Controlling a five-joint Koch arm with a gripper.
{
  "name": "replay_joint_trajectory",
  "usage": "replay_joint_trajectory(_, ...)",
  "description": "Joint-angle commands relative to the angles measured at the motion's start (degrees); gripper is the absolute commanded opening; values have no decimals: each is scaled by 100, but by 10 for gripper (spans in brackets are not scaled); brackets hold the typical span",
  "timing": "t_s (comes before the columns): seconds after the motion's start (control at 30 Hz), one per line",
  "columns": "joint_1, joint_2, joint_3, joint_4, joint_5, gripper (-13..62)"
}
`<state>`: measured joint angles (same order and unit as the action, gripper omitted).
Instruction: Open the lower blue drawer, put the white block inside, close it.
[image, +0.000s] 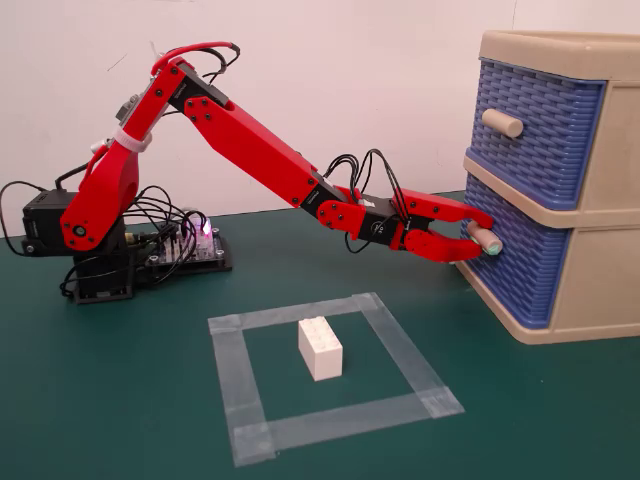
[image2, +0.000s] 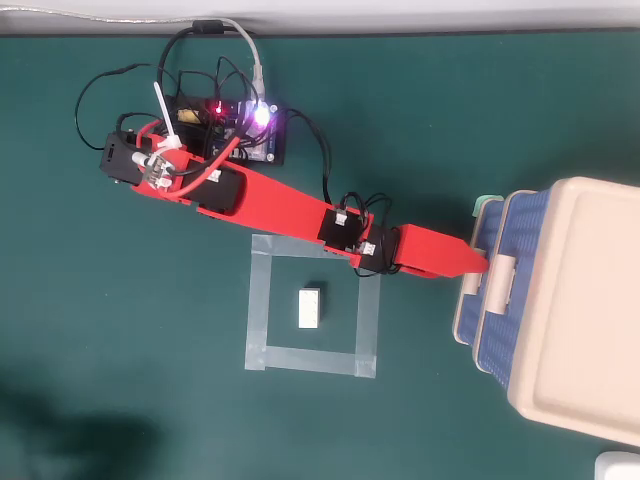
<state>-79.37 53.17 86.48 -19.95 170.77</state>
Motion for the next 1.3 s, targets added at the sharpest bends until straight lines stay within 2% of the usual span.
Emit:
replay_joint_trajectory(0.0,-9,246,-316,-26,606,-77)
replay_joint_trajectory(0.3,255,2355,2936,-88,1107,-77)
replay_joint_trajectory(0.5,457,3146,4096,-70,1107,-70)
replay_joint_trajectory(0.53,536,3182,4140,-62,1107,-15)
replay_joint_trajectory(0.63,624,3190,4104,-53,1028,274)
replay_joint_trajectory(0.67,624,3199,4113,-35,1028,338)
replay_joint_trajectory(0.73,624,3428,4201,9,1055,347)
replay_joint_trajectory(0.83,835,4614,4430,984,1002,342)
replay_joint_trajectory(0.93,1046,5959,4210,3507,439,341)
replay_joint_trajectory(1.03,1169,6820,3243,6188,-976,340)
replay_joint_trajectory(1.13,1406,6601,2320,7515,-2347,340)
replay_joint_trajectory(1.27,1854,5414,1529,7655,-4034,339)
